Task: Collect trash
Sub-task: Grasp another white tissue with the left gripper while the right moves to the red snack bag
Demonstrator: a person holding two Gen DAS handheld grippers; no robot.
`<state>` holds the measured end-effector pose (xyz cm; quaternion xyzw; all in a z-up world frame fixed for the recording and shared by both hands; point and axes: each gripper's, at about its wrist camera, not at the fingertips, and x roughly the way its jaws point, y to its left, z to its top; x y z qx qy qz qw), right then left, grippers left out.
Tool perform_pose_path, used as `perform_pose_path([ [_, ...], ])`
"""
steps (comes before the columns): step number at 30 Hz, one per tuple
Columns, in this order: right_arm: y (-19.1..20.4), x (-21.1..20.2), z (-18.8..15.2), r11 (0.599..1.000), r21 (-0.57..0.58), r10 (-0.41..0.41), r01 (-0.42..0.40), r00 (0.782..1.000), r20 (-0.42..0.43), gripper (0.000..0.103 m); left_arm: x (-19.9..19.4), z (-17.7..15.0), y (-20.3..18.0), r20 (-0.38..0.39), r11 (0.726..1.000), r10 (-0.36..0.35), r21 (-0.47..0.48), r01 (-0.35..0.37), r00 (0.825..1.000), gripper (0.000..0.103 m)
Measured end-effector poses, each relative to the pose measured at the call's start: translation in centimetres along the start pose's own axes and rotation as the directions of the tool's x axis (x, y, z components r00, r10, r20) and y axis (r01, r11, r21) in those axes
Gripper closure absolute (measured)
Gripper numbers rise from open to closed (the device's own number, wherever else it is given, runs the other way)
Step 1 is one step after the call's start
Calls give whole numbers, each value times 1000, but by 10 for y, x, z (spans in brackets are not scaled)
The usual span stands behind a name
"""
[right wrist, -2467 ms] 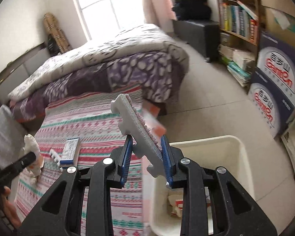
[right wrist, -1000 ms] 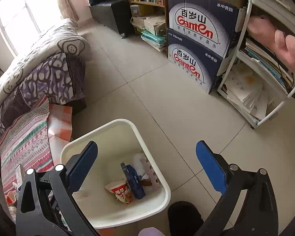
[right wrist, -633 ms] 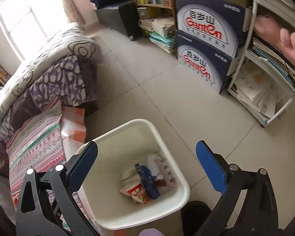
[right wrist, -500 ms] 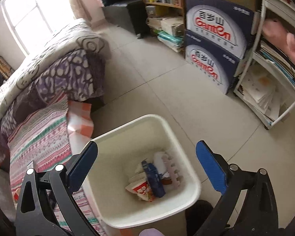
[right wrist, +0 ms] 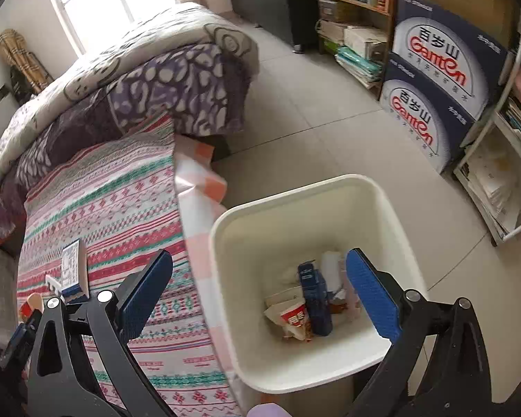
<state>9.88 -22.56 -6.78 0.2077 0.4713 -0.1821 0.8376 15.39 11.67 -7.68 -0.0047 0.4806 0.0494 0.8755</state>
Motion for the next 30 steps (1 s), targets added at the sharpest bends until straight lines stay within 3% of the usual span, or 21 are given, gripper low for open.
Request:
perform_pose_path([
  [8,35,10,-9,997,-64,40,-41,999,-25,7,23,1,68,-59,986,113,-117,-119,992,30],
  [17,78,19,-25,976,-195,90,-102,994,-66,7,68,-7,119,-192,961,199,-152,-230,961,30],
  [20,92,24,-31,960,-243,117,-138,988,-98,7,79,-9,132,-202,960,194,-163,-228,960,32],
  [22,100,26,-35,950,-274,121,-146,987,-105,7,84,-10,136,-199,964,175,-165,-209,964,42],
  [25,115,29,-42,928,-337,127,-160,985,-119,7,84,-9,140,-182,975,104,-178,-136,978,68],
  [30,149,30,-57,866,-453,167,-212,976,-138,7,62,-9,142,-177,974,11,-223,-51,984,72],
])
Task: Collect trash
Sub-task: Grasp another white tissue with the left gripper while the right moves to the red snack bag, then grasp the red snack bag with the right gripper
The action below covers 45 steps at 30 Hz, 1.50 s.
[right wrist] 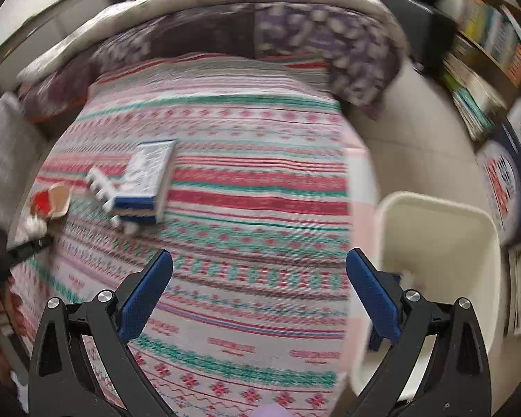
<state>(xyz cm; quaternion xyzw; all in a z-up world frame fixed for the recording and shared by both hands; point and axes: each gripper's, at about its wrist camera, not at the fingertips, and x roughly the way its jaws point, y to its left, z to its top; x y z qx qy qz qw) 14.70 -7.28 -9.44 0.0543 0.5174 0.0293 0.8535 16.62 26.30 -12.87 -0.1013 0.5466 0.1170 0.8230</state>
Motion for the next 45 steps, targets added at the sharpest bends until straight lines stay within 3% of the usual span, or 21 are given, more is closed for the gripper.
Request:
perform_pose_path([
  [4,46,7,6,989,-147,36,-34,999,13,7,-44,4,16,72,997,-58,-44,61,996,72],
  [10,134,34,26,940,-308,142,-145,989,-33,10,-118,9,51,211,991,-57,-108,81,976,72],
  [15,212,45,35,855,-457,238,-245,968,-75,10,-143,19,76,250,976,-101,-162,144,963,71],
  [21,287,59,33,701,-687,186,-192,979,-83,10,-148,24,98,244,957,-132,-221,188,961,71],
  [23,305,67,35,670,-720,170,-180,982,-87,10,-151,24,104,250,951,-139,-237,200,958,71],
  [29,325,93,36,634,-756,113,-162,987,-117,11,-154,25,112,259,943,-157,-247,222,953,71],
  [32,324,103,36,643,-750,83,-153,988,-130,24,-152,25,114,255,942,-156,-251,221,954,71],
  [34,316,111,42,692,-678,124,-247,966,-225,63,-150,25,117,251,941,-154,-258,219,956,71],
  [35,308,111,49,731,-602,191,-322,943,-272,72,-149,25,118,249,940,-153,-262,219,956,71],
  [36,304,111,53,750,-575,202,-326,942,-270,82,-149,25,119,249,939,-153,-265,219,956,71],
  [39,294,107,58,780,-534,221,-327,942,-254,96,-150,25,121,253,937,-152,-271,221,955,71],
  [45,278,88,50,803,-496,261,-330,943,-205,98,-153,25,127,266,932,-147,-285,223,953,71],
])
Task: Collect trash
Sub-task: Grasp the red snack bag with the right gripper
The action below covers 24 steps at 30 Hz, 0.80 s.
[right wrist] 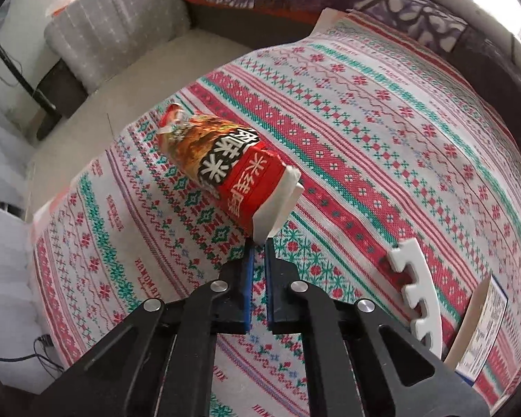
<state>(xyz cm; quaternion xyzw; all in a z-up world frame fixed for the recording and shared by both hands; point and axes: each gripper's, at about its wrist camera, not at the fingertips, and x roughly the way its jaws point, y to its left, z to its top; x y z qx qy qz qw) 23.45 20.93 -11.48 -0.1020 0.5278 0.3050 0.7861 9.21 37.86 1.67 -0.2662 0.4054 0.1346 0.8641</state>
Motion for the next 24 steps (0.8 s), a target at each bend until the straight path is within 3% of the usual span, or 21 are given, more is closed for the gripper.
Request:
perform_pose_path([
  [6,14,-28,-26,999,-41,-23,24,999,36,96,-4,-1,-2,1,1000,-14,3,14,1000,71],
  [8,21,-29,-27,998,-56,-33,34,999,26,71,-7,-1,0,7,1000,-18,-1,18,1000,71],
  [9,24,-32,-27,996,-69,-60,63,997,39,50,-8,0,0,8,1000,-21,-4,21,1000,71],
  [10,26,-33,-23,993,-81,-79,83,996,50,41,-8,0,1,7,1000,-25,-9,25,1000,71],
  [18,37,-9,8,991,-67,-113,115,993,26,40,-8,3,8,-3,999,-36,-26,36,999,71],
  [20,38,-1,10,990,-61,-126,126,992,4,52,-7,4,10,-4,999,-35,-31,35,999,71],
  [24,38,-3,13,994,-18,-110,110,994,28,65,-8,5,15,3,999,-28,-45,29,1000,71],
])
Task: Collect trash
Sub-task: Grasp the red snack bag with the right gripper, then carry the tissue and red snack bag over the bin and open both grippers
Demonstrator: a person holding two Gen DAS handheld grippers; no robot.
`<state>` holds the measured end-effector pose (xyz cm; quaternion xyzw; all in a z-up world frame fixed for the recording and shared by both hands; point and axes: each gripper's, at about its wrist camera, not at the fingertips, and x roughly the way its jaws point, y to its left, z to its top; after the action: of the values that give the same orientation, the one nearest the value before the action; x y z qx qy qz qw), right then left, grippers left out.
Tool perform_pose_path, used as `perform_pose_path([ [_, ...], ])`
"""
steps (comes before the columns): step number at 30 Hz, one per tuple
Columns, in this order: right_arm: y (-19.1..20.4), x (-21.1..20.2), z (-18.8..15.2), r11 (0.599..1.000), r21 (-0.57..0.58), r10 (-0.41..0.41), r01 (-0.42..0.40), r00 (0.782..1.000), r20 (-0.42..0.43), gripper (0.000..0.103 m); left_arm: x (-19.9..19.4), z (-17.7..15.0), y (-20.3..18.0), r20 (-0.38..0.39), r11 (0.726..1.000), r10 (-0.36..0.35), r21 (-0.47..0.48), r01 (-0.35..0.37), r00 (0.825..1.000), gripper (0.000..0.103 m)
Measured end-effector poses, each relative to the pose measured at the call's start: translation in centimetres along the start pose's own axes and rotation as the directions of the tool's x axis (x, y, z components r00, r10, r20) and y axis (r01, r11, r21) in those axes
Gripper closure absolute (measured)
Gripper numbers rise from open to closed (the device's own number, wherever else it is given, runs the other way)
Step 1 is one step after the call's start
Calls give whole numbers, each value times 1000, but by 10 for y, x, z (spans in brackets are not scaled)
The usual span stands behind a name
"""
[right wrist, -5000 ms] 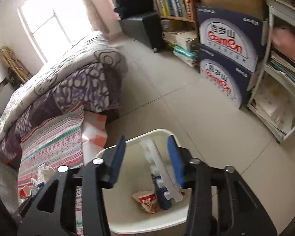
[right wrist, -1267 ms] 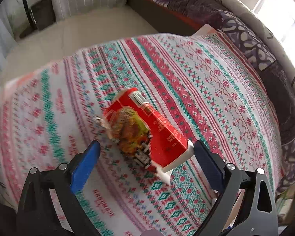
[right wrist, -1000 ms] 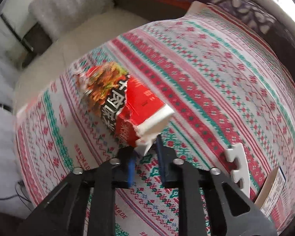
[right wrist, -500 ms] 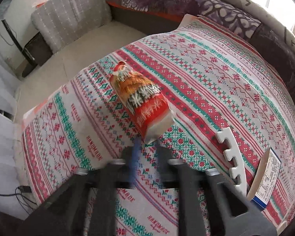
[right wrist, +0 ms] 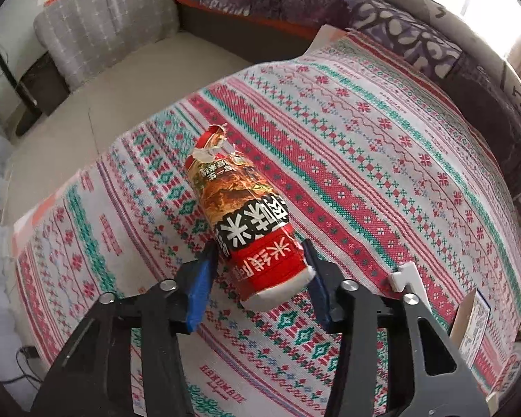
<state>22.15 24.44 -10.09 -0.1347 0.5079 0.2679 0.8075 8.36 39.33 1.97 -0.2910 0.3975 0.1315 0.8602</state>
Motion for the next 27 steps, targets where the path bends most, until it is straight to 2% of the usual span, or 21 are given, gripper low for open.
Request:
perform_pose_path([
  [4,-3,-17,2,999,36,2,-3,999,41,74,-1,-1,1,7,1000,2,-7,-2,1000,71],
  [10,-18,-61,0,996,86,-11,-1,990,139,77,-1,-4,-9,17,1000,2,16,-2,1000,71],
  [11,-22,-68,-1,996,94,-13,-1,988,153,82,-1,-6,-12,18,1000,2,24,-2,1000,71],
  [12,-27,-76,-3,994,110,-7,-11,987,160,95,-1,-7,-15,19,999,1,34,-2,1000,71],
  [13,-32,-82,-4,992,124,-11,-10,986,166,99,-1,-8,-19,21,999,0,44,-1,1000,71],
  [18,-53,-110,-18,987,160,-32,-1,979,204,99,1,-16,-37,25,996,2,93,-4,1000,71],
  [27,-86,-131,-51,976,214,-97,47,969,227,99,5,-26,-59,23,990,-3,138,0,1000,71],
])
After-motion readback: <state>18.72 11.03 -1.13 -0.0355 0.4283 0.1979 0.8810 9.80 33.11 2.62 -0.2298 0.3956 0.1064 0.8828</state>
